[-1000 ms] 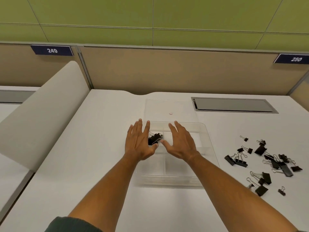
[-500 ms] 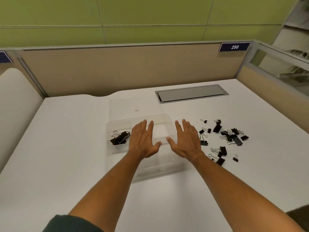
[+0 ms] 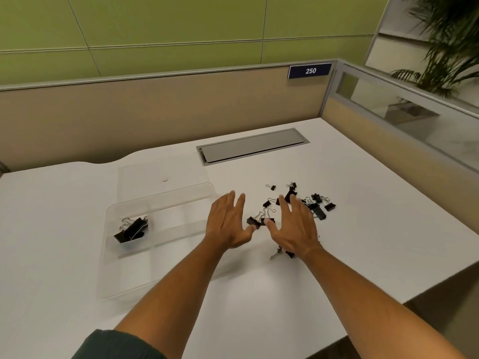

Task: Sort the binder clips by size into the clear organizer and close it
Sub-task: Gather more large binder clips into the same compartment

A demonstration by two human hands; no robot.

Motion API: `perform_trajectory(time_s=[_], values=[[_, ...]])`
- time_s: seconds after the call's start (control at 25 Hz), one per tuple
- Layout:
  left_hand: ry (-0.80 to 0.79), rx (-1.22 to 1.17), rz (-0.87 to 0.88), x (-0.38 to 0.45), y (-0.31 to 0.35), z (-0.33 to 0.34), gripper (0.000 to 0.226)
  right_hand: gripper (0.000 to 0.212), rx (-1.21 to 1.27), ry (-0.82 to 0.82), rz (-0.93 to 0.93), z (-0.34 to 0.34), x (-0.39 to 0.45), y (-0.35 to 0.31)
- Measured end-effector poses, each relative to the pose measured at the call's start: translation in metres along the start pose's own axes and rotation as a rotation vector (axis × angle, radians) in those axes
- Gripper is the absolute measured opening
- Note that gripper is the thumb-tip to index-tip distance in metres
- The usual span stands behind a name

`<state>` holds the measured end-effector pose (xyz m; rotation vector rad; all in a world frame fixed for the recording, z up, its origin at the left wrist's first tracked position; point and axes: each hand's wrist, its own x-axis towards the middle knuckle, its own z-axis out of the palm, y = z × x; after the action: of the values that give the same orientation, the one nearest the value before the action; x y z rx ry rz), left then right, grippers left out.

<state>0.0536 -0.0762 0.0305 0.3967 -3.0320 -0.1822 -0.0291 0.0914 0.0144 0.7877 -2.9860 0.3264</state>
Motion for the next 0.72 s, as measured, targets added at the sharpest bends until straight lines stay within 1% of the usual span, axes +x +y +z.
perform_trajectory(time_s=[0.2, 0.4, 0.6, 0.72], values=[[-0.062, 0.031, 0.042, 0.016, 0.038, 0.016, 0.089, 0.081, 0.028, -0.011, 0.052, 0.003, 0.001, 0.047], [-0.089, 0.041, 0.055, 0.027, 0.057, 0.031, 0.089, 0.081, 0.028, -0.026, 0.096, 0.006, 0.002, 0.085], [-0.11, 0.062, 0.029, 0.037, 0.062, 0.044, 0.093, 0.081, 0.039, -0.048, 0.108, 0.01, 0.011, 0.105], [-0.098, 0.054, -0.003, 0.043, 0.063, 0.05, 0.098, 0.082, 0.051, -0.059, 0.085, 0.015, 0.023, 0.108]])
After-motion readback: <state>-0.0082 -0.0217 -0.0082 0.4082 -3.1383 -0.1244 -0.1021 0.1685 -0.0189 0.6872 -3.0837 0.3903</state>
